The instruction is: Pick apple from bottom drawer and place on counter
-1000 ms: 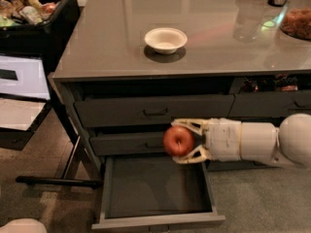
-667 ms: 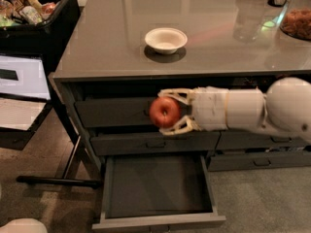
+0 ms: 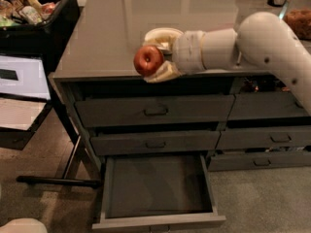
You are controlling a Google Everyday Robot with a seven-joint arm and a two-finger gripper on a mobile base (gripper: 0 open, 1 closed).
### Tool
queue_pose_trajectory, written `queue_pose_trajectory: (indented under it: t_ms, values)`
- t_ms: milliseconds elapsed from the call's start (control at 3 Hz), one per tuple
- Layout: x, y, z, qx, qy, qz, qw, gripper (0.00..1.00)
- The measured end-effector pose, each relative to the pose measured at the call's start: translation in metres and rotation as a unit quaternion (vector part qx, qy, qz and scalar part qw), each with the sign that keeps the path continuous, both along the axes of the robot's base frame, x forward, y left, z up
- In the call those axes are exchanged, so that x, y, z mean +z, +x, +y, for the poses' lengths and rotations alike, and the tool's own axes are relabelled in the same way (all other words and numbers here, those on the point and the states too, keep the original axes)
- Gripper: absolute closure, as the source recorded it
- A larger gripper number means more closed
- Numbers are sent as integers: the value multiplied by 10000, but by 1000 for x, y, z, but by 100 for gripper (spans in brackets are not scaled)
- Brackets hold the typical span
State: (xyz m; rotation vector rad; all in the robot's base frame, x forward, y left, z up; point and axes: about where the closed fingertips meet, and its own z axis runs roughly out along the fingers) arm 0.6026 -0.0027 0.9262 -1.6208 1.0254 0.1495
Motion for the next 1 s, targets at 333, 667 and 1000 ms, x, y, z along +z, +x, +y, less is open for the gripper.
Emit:
queue_pose_trajectory:
  t_ms: [333, 667, 1000]
  values:
    - [16, 54, 30, 73, 21, 34, 10000, 100]
    - [14, 89, 82, 447, 226, 270, 9984, 100]
    - [0, 99, 174, 1222, 379, 600, 9900, 100]
